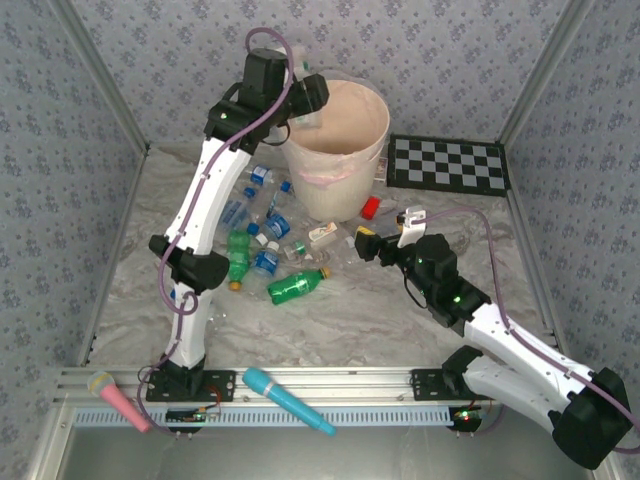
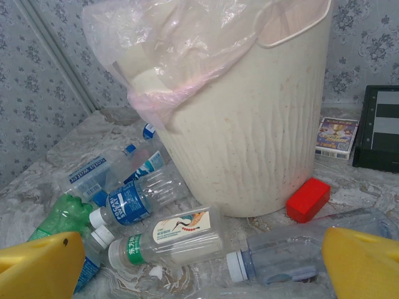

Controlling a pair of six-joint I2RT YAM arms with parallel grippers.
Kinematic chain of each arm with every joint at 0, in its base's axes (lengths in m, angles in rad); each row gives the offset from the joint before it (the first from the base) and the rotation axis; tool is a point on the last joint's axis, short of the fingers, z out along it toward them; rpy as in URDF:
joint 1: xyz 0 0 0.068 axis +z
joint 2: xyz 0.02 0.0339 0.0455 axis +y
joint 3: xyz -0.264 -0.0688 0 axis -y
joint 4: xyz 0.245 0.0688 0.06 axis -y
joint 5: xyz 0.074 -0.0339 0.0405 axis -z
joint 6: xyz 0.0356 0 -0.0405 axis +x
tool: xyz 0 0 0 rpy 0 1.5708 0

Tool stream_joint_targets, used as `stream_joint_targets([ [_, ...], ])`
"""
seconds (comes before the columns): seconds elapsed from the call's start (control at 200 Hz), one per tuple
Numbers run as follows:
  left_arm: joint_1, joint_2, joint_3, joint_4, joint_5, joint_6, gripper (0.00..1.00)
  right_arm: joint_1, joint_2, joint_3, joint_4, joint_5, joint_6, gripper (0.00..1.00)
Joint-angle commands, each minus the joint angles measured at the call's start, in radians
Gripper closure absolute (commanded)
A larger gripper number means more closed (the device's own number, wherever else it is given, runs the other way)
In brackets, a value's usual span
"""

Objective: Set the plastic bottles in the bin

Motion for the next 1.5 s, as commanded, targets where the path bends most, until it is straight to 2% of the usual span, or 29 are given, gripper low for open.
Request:
stream_joint_targets([
  [0.0,-0.006,-0.007,0.029,0.002,0.014,0.001,0.02,0.007,0.003,-0.005,0.027,0.015,-0.012,0.0],
  [0.44,-0.007,-0.058,0.009,-0.058,-0.014,0.037,0.0,0.008,0.013,-0.002,0.026,0.01,-0.012,0.0],
  [0.65,-0.007,-0.161,-0.147,-0.078,-0.066,0.053,0.0,0.027,0.025,0.005,0.036,-0.04,-0.033,0.0],
  [0.825,-0.009,-0.324,-0.419,-0.041,-0.158,0.024,0.0,0.102,0.071,0.029,0.038,-0.036,-0.095,0.0],
  [1.079,0.01,-0.709,-1.063,0.18,-0.303,-0.118,0.0,0.194,0.146,0.051,0.065,-0.034,-0.152,0.0],
  [1.284,0.076,-0.967,-1.428,0.142,-0.366,-0.318,0.0,0.234,0.181,0.063,0.074,-0.048,-0.179,0.0],
  [1.494,0.126,-1.207,-1.781,0.081,-0.403,-0.475,0.05,0.241,0.182,0.062,0.076,-0.033,-0.182,0.0],
])
